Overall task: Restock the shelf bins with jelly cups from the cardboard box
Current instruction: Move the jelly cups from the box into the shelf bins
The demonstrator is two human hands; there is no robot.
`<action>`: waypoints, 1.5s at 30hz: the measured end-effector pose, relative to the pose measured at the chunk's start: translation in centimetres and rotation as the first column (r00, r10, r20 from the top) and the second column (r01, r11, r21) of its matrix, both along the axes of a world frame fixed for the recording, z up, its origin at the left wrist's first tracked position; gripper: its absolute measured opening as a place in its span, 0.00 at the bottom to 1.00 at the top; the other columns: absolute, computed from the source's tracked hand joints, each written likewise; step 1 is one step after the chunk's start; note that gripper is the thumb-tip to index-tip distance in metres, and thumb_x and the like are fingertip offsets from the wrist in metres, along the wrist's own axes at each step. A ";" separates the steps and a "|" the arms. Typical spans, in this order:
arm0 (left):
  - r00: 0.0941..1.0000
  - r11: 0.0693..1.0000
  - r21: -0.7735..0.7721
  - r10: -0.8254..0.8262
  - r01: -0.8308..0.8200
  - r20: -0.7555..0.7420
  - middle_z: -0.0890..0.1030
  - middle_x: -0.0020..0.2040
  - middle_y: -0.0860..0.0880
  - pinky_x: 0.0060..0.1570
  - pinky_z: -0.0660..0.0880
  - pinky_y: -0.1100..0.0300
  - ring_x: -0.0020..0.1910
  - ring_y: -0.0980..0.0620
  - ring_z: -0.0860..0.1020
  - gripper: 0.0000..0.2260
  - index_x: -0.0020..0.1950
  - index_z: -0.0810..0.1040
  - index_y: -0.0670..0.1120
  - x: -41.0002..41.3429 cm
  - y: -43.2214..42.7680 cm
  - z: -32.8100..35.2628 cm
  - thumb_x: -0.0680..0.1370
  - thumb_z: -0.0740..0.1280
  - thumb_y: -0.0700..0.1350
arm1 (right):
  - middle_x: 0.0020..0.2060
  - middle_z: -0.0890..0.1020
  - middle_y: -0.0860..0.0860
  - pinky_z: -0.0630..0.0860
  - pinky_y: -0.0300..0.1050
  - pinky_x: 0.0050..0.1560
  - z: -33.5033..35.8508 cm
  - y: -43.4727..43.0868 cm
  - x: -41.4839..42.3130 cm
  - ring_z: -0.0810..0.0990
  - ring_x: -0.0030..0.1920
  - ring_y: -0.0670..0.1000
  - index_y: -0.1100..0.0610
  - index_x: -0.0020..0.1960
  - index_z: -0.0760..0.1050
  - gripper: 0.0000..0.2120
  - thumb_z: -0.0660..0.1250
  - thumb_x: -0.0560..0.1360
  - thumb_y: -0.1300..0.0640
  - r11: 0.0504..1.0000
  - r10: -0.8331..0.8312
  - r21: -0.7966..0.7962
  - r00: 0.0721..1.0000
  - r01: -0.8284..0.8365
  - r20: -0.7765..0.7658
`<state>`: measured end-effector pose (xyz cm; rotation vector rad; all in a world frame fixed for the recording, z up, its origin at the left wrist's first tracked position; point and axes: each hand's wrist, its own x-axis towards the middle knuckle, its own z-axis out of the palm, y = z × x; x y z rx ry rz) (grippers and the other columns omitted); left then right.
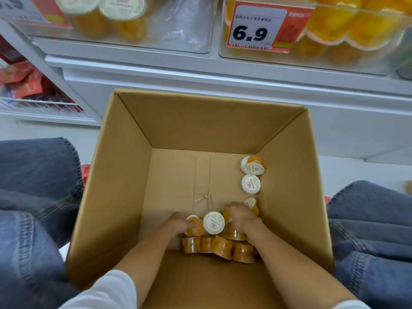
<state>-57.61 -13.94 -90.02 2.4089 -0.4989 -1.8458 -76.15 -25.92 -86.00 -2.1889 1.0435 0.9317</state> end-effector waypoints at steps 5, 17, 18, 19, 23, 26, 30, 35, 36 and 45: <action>0.997 0.990 -0.138 0.044 -0.034 0.069 0.76 0.51 0.48 0.43 0.74 0.60 0.49 0.50 0.75 0.19 0.54 0.73 0.46 0.5 -1.9 3.1 0.69 0.77 0.47 | 0.69 0.69 0.54 0.62 0.48 0.70 0.9 -0.4 -0.1 0.63 0.69 0.55 0.55 0.73 0.63 0.27 0.65 0.76 0.61 0.989 -0.062 -0.130 0.995 0.072 0.078; 0.929 0.660 -0.661 0.325 -0.356 -0.176 0.82 0.56 0.48 0.51 0.78 0.58 0.50 0.53 0.79 0.20 0.62 0.79 0.46 8.2 -9.4 20.8 0.71 0.75 0.38 | 0.55 0.80 0.51 0.71 0.45 0.56 17.5 -5.1 9.5 0.77 0.57 0.53 0.55 0.63 0.74 0.14 0.59 0.80 0.52 0.839 -0.346 -0.037 0.584 0.543 0.734; 0.956 0.607 -0.756 0.280 -0.245 -0.085 0.82 0.56 0.48 0.52 0.76 0.60 0.50 0.54 0.79 0.21 0.62 0.80 0.46 9.3 -9.8 23.3 0.69 0.76 0.37 | 0.54 0.81 0.51 0.71 0.43 0.55 19.5 -5.2 10.4 0.77 0.56 0.52 0.56 0.62 0.75 0.14 0.59 0.80 0.52 0.839 -0.300 -0.052 0.539 0.542 0.787; 0.969 0.553 -0.822 0.248 -0.138 0.004 0.82 0.56 0.49 0.53 0.75 0.63 0.51 0.55 0.79 0.23 0.62 0.80 0.46 10.5 -10.1 25.8 0.68 0.77 0.37 | 0.54 0.81 0.51 0.70 0.42 0.53 21.7 -5.2 11.3 0.77 0.55 0.51 0.57 0.62 0.75 0.13 0.60 0.80 0.53 0.843 -0.251 -0.068 0.500 0.534 0.829; 0.892 0.293 -0.920 0.290 0.261 0.346 0.81 0.57 0.54 0.58 0.73 0.63 0.56 0.58 0.78 0.26 0.64 0.79 0.51 15.3 -10.6 35.4 0.67 0.79 0.46 | 0.47 0.82 0.48 0.69 0.35 0.42 30.2 -5.2 16.2 0.79 0.47 0.47 0.55 0.60 0.78 0.15 0.60 0.80 0.49 0.835 -0.138 -0.046 0.290 0.548 0.947; 0.749 0.172 -0.859 0.428 0.483 0.506 0.79 0.62 0.51 0.64 0.71 0.56 0.62 0.54 0.75 0.26 0.67 0.77 0.48 18.6 -11.0 40.3 0.70 0.77 0.45 | 0.46 0.84 0.50 0.74 0.44 0.43 34.9 -6.7 20.8 0.81 0.45 0.51 0.54 0.60 0.78 0.17 0.58 0.80 0.47 0.811 -0.142 0.067 0.084 0.582 0.986; 0.630 0.257 -0.784 0.478 0.565 0.612 0.79 0.63 0.48 0.65 0.69 0.54 0.63 0.49 0.75 0.25 0.67 0.76 0.48 23.1 -12.6 42.0 0.70 0.76 0.44 | 0.40 0.80 0.49 0.67 0.45 0.39 38.5 -9.4 26.0 0.77 0.42 0.52 0.59 0.50 0.79 0.14 0.57 0.81 0.52 0.751 -0.207 0.126 0.049 0.648 0.977; 0.544 0.331 -0.654 0.370 0.681 0.753 0.78 0.63 0.45 0.69 0.64 0.52 0.64 0.45 0.73 0.18 0.63 0.80 0.46 25.8 -14.7 40.0 0.76 0.70 0.51 | 0.55 0.80 0.60 0.72 0.47 0.50 38.2 -12.8 30.0 0.77 0.58 0.61 0.64 0.56 0.77 0.18 0.59 0.80 0.50 0.777 -0.261 -0.145 0.523 0.612 0.812; 0.543 0.334 -0.635 0.334 0.696 0.771 0.80 0.61 0.46 0.70 0.62 0.52 0.63 0.46 0.74 0.16 0.61 0.81 0.45 25.9 -14.8 39.6 0.78 0.67 0.53 | 0.58 0.79 0.60 0.73 0.47 0.53 38.3 -13.2 30.2 0.77 0.59 0.61 0.64 0.59 0.76 0.18 0.61 0.79 0.50 0.785 -0.269 -0.170 0.575 0.596 0.773; 0.399 0.359 -0.535 0.389 0.765 0.831 0.80 0.61 0.50 0.66 0.62 0.48 0.63 0.49 0.73 0.15 0.60 0.81 0.51 25.5 -14.6 37.7 0.82 0.58 0.54 | 0.47 0.84 0.54 0.78 0.48 0.55 36.9 -14.2 29.3 0.82 0.50 0.55 0.58 0.45 0.82 0.05 0.66 0.74 0.61 0.802 -0.164 -0.175 0.493 0.570 0.855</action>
